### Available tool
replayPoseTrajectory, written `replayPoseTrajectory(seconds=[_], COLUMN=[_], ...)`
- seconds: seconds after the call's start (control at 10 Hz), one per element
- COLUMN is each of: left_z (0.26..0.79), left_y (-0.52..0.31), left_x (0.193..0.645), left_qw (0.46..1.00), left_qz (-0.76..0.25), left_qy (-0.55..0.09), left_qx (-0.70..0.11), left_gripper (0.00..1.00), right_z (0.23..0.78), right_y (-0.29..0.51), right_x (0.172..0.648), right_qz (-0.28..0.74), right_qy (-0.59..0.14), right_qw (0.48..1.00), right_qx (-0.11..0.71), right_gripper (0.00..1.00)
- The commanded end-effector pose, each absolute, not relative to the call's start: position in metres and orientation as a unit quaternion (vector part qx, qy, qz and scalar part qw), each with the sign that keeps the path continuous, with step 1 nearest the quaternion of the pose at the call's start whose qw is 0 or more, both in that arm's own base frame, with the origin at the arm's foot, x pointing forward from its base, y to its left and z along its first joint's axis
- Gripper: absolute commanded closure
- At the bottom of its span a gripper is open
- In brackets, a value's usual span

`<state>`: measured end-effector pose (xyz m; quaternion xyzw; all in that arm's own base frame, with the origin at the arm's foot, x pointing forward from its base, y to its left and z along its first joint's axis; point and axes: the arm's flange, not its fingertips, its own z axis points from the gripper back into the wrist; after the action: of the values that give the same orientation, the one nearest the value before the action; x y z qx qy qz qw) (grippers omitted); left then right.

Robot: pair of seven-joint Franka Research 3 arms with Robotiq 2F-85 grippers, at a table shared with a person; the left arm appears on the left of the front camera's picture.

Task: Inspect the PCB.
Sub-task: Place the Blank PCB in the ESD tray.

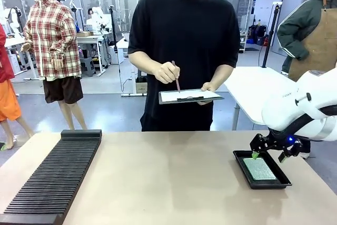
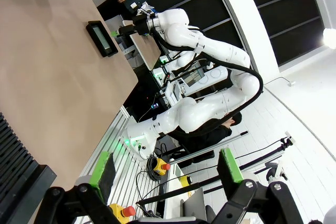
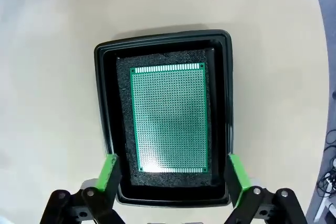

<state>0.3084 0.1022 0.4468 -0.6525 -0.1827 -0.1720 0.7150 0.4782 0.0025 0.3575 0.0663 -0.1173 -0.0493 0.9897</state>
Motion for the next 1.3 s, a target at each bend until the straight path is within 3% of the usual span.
replayPoseTrajectory(seconds=[0.0, 1.0, 1.1, 1.2], left_z=[0.452, 0.452, 0.452, 0.452], left_y=[0.103, 0.103, 0.103, 0.103], left_x=[0.310, 0.310, 0.310, 0.310], left_qw=[0.712, 0.712, 0.712, 0.712], left_qz=[-0.172, -0.172, -0.172, -0.172], left_qy=[-0.176, -0.176, -0.176, -0.176], left_qx=[-0.657, -0.657, -0.657, -0.657], left_gripper=[0.00, 0.00, 0.00, 0.00], right_z=[0.353, 0.355, 0.380, 0.415], right_y=[0.003, 0.002, -0.004, -0.016], right_x=[0.483, 0.480, 0.472, 0.455], right_qz=[-0.044, -0.050, -0.051, -0.048], right_qy=[-0.117, -0.114, -0.120, -0.109], right_qw=[0.989, 0.990, 0.989, 0.984], right_qx=[0.074, 0.066, 0.069, 0.132], right_gripper=[0.00, 0.00, 0.00, 0.00])
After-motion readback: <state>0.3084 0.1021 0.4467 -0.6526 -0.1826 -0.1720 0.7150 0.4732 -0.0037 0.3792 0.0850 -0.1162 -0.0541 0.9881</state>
